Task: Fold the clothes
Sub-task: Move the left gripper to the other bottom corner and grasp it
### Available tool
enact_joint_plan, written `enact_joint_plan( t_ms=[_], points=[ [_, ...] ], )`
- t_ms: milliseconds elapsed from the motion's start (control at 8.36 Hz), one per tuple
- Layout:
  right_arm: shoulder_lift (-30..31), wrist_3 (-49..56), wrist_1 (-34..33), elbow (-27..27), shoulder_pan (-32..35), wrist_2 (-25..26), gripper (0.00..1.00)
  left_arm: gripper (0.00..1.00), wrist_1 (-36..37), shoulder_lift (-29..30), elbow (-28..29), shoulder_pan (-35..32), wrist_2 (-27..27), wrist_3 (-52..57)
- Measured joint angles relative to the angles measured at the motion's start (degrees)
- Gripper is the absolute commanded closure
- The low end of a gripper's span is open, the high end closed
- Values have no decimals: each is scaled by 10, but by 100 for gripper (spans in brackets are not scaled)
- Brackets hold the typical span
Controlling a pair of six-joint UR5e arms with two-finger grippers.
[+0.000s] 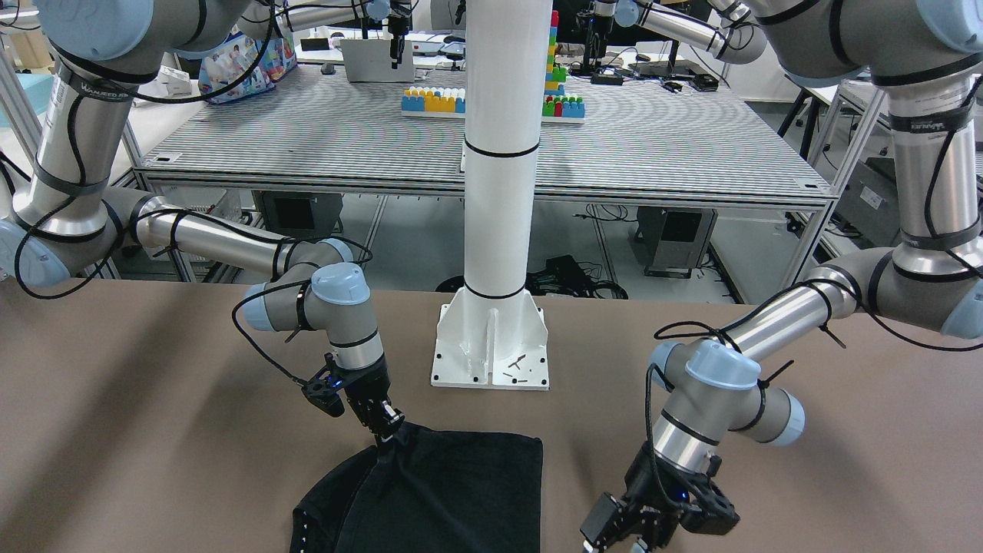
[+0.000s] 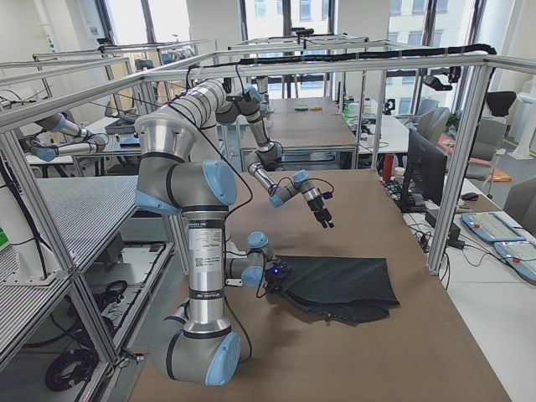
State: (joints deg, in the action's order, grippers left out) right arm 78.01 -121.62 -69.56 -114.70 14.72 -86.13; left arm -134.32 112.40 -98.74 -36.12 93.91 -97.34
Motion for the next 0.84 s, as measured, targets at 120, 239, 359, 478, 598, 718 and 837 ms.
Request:
enact_joint_plan(
  t_ms=[120, 239, 359, 478, 598, 718, 837],
  points=[
    [-5, -1, -11, 1, -7, 11, 88, 0, 10, -25, -42, 37, -18, -40],
    [-4, -2, -16, 1, -9, 16, 88, 10, 21, -46, -75, 92, -63, -78],
    [0, -2, -19, 0, -9, 18, 88, 16, 31, -63, -99, 164, -125, -112],
    [5, -1, -19, -2, -8, 19, 88, 27, 36, -76, -110, 230, -186, -139],
    [10, -1, -19, -6, -8, 20, 88, 35, 39, -85, -115, 289, -239, -164],
    [12, 0, -20, -7, -8, 20, 88, 39, 39, -89, -113, 322, -265, -178],
    [13, 1, -20, -8, -8, 20, 88, 43, 40, -91, -108, 338, -277, -184]
  ],
)
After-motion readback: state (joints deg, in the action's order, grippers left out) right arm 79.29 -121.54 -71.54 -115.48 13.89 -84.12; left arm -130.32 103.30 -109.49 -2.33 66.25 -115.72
